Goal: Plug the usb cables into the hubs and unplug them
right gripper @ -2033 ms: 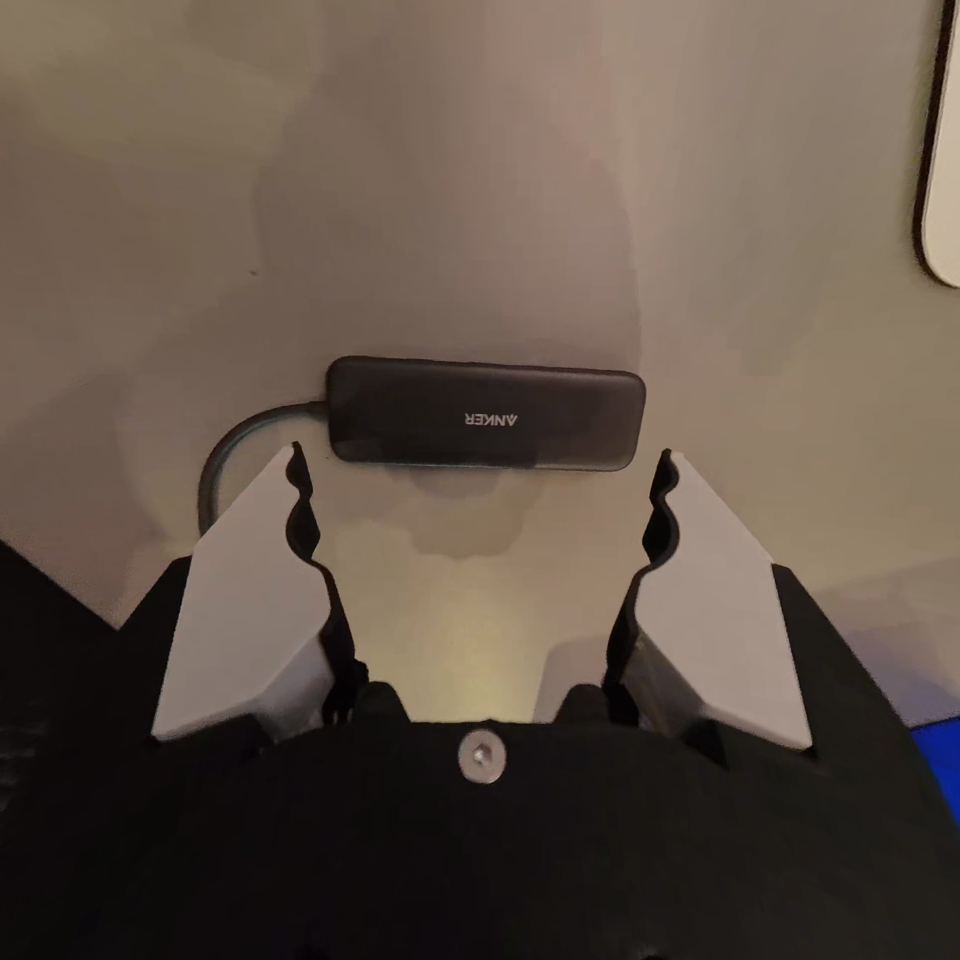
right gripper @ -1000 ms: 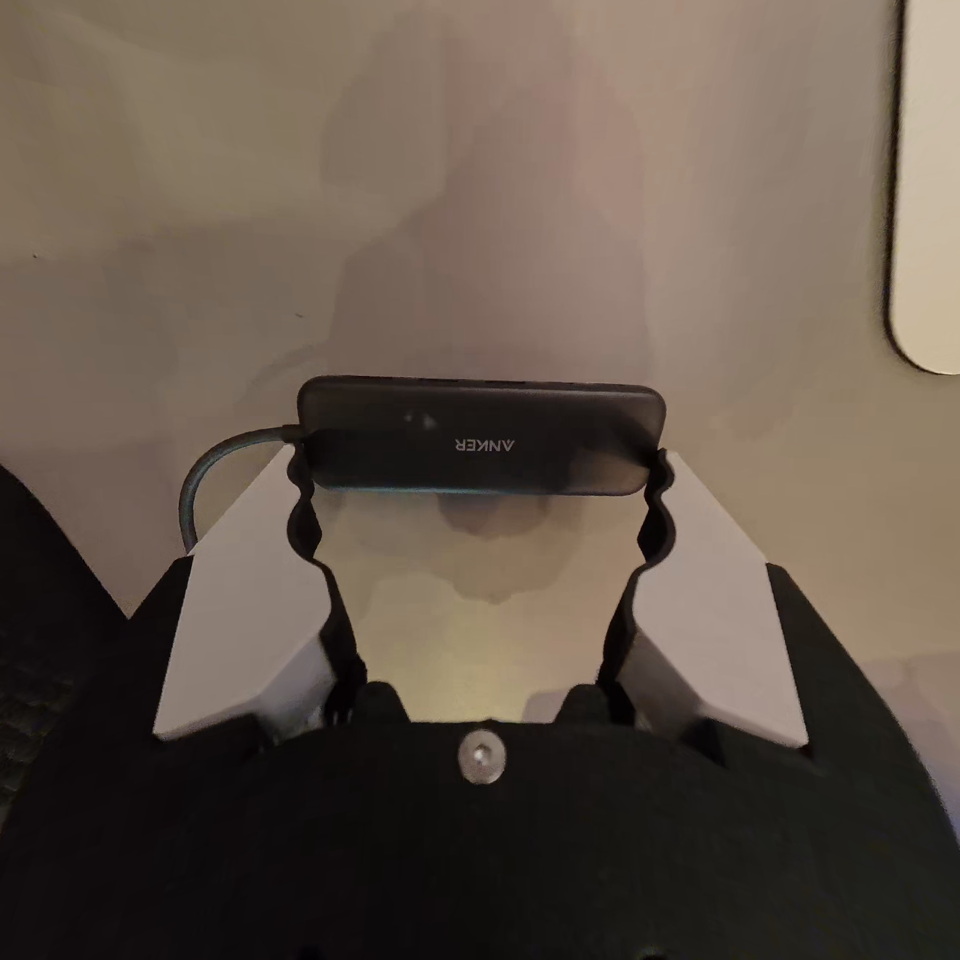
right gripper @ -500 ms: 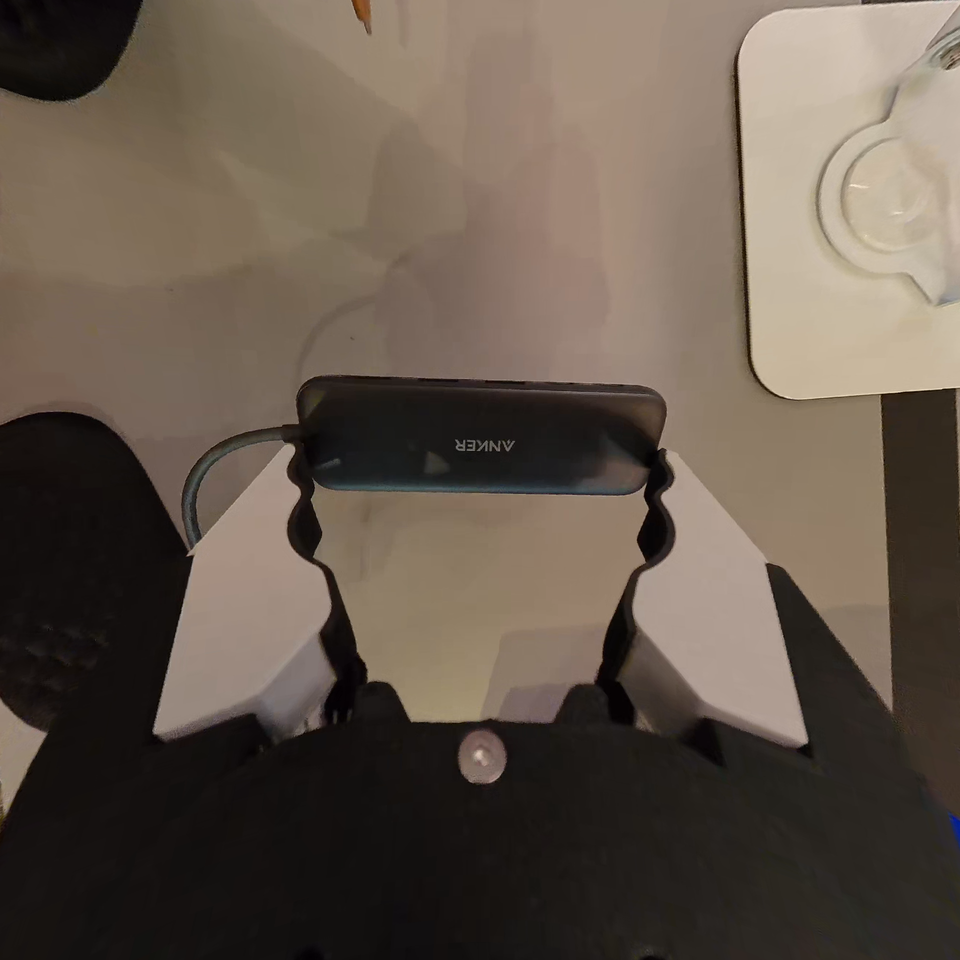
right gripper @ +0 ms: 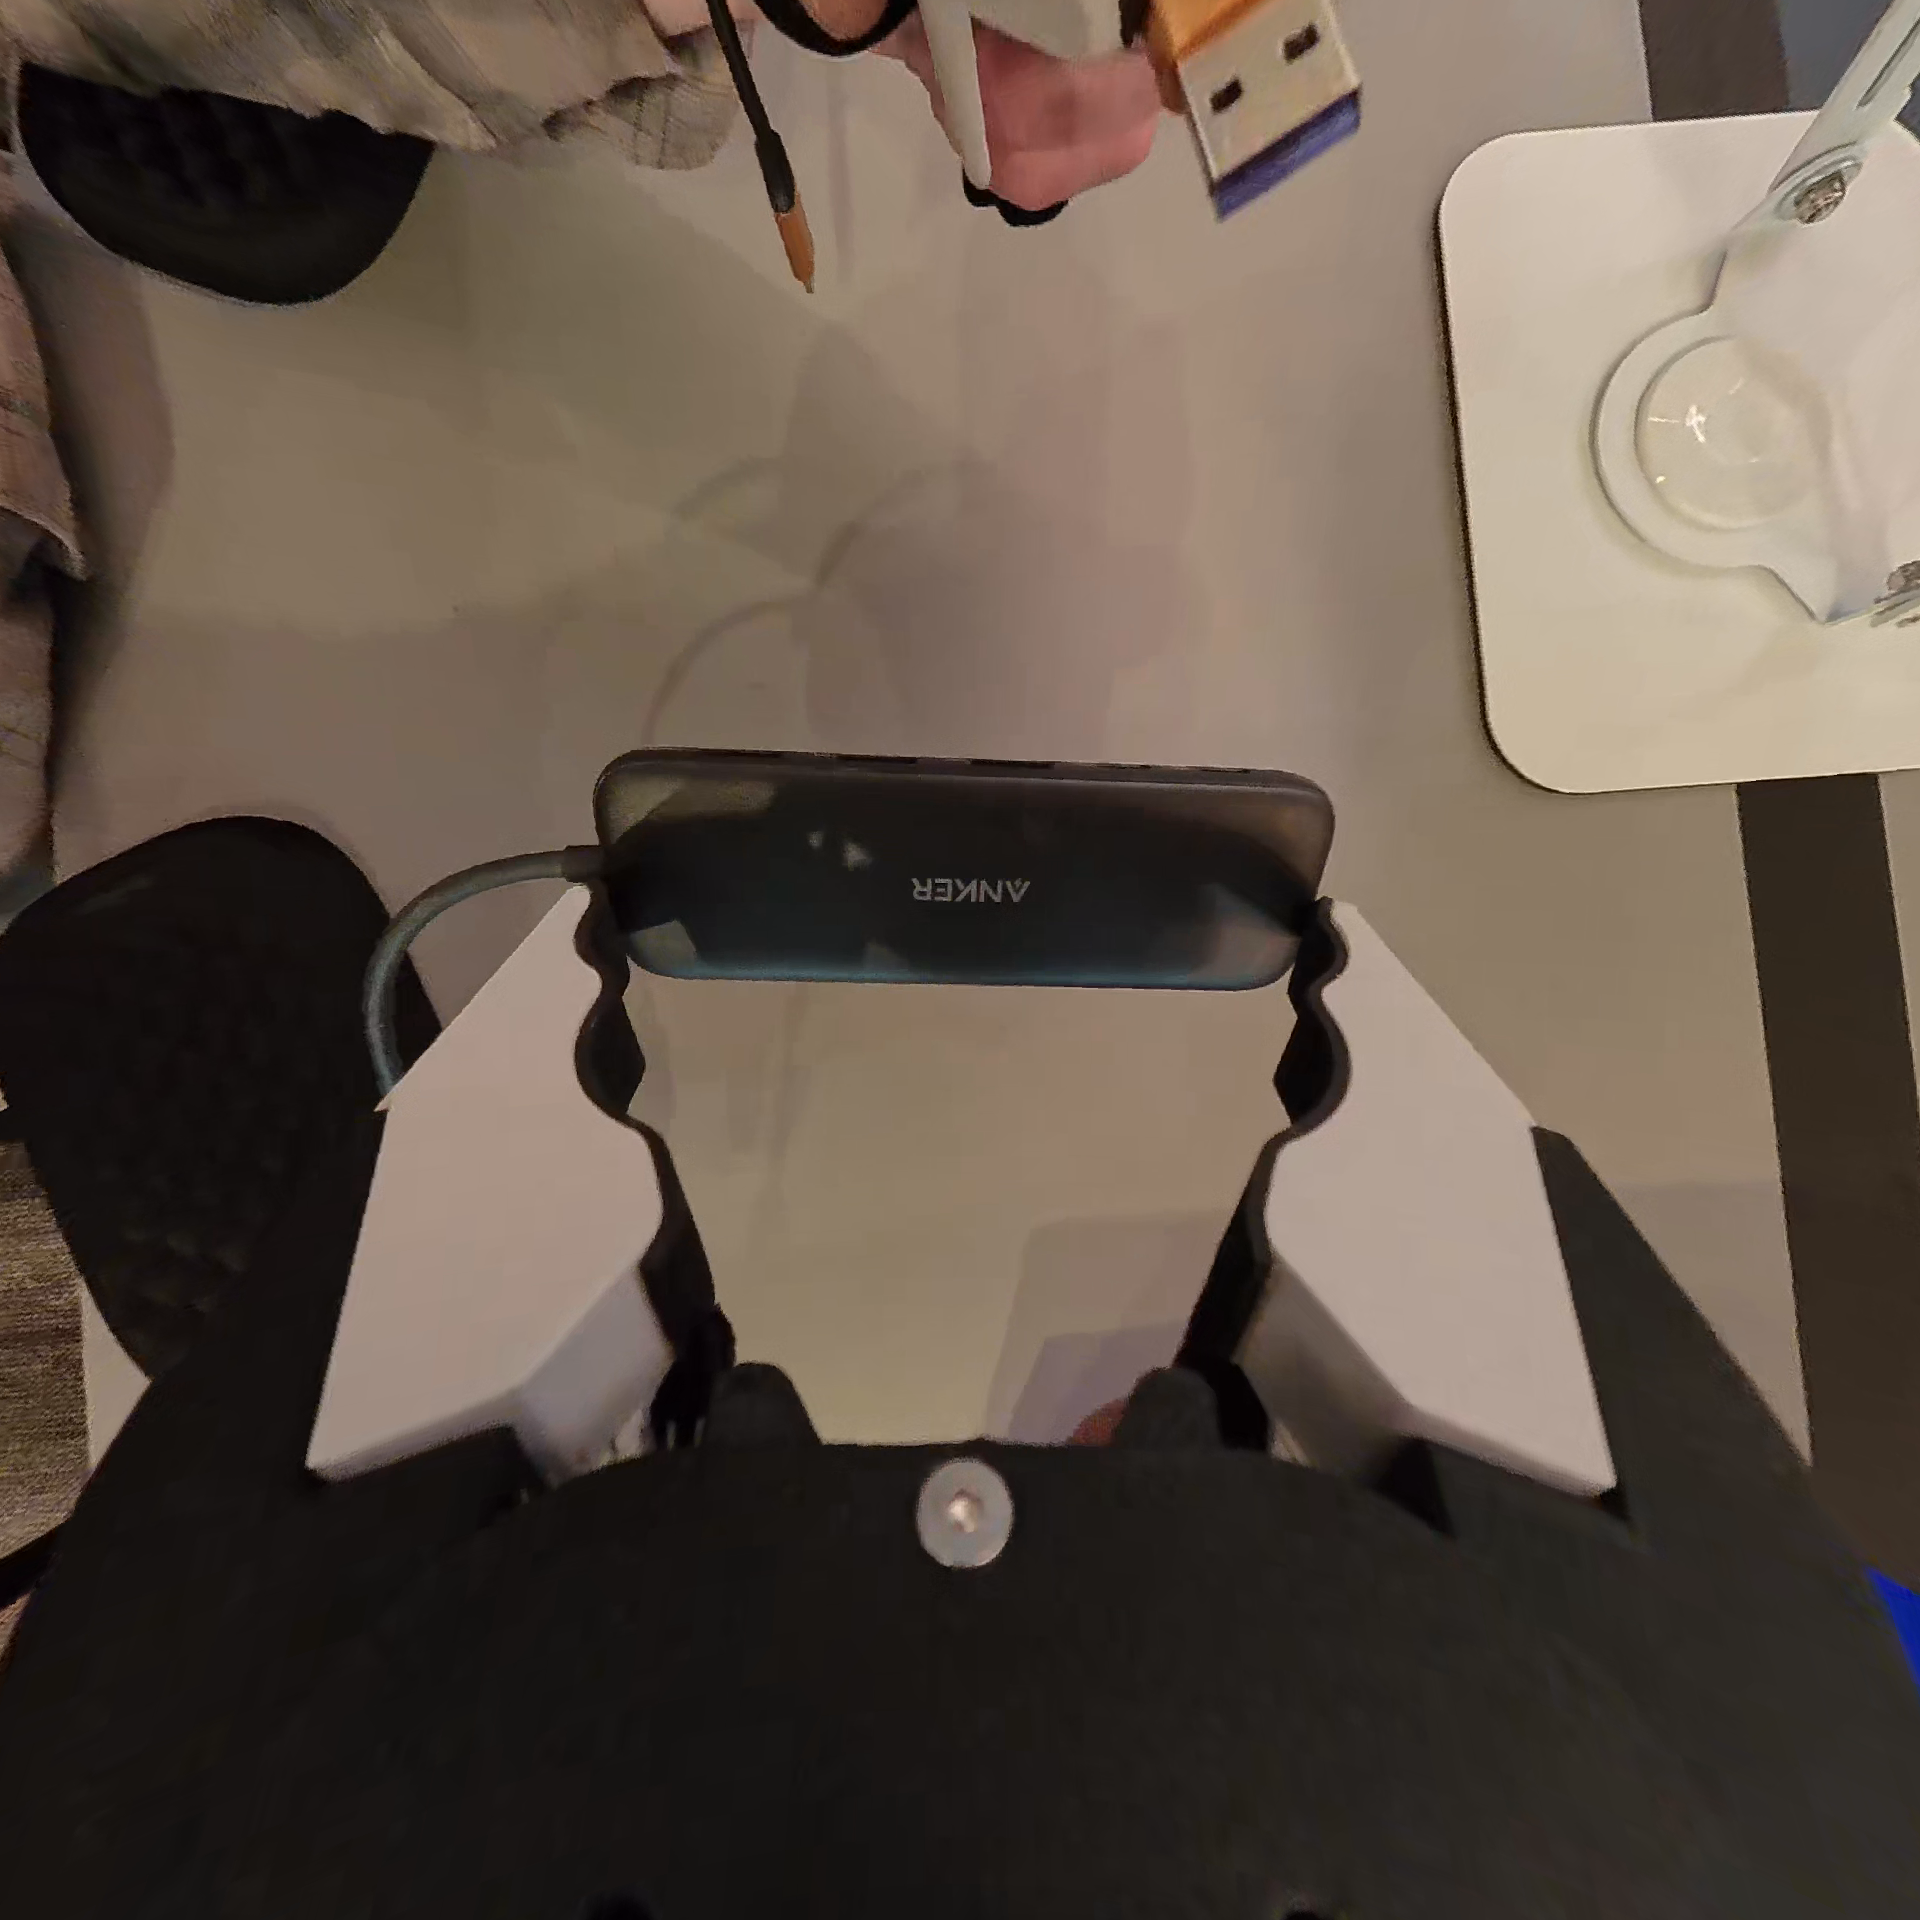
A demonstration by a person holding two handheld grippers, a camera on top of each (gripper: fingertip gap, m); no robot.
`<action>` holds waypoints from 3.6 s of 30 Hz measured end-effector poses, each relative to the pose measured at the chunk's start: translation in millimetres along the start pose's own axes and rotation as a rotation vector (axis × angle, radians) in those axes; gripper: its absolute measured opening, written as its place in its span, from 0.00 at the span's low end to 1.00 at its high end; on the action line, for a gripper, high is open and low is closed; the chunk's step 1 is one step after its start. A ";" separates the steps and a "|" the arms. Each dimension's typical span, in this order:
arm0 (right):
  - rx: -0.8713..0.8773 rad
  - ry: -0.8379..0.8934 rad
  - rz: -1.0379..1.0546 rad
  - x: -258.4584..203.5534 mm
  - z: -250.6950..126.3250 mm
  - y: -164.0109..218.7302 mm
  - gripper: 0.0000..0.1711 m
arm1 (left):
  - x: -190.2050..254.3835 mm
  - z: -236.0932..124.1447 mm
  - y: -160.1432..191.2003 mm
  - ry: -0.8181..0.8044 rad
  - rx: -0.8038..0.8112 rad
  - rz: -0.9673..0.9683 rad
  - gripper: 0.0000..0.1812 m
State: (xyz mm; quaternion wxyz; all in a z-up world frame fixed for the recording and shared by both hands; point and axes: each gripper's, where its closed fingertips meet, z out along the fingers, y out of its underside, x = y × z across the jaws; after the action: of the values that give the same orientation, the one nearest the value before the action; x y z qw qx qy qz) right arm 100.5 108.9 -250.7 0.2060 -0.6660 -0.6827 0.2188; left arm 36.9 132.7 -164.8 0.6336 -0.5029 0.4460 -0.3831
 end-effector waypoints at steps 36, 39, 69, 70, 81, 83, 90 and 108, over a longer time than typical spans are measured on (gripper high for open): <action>-0.094 0.054 -0.074 15.3 -25.5 -0.8 0.73 | 36.1 26.9 27.7 0.179 -0.192 -0.200 0.08; -0.100 0.055 -0.078 15.7 -25.6 -1.0 0.73 | 41.8 28.9 28.3 0.198 -0.207 -0.200 0.08; -0.116 0.093 -0.099 20.1 -24.6 -4.2 0.73 | 42.1 35.5 38.5 0.176 -0.263 -0.257 0.08; -0.118 0.094 -0.101 20.1 -24.7 -4.1 0.73 | 42.4 35.7 38.5 0.176 -0.262 -0.256 0.08; -0.112 0.112 -0.108 20.6 -27.0 -8.3 0.73 | 41.3 35.3 34.7 0.169 -0.247 -0.254 0.08; -0.108 0.112 -0.106 20.5 -27.2 -9.5 0.73 | 41.4 35.6 33.8 0.165 -0.249 -0.246 0.08; -0.110 0.109 -0.107 18.4 -25.3 -11.6 0.73 | 43.5 38.1 33.2 0.160 -0.245 -0.239 0.08; -0.051 0.360 -0.091 36.1 -44.0 -28.2 0.73 | 26.3 25.7 21.1 0.195 -0.178 -0.486 0.30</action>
State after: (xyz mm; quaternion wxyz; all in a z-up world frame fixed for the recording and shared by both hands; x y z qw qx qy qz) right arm 101.6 145.6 -198.9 0.3177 -0.6676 -0.6697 0.0694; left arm 70.2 119.9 -187.7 0.4303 -0.6096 0.4030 -0.5299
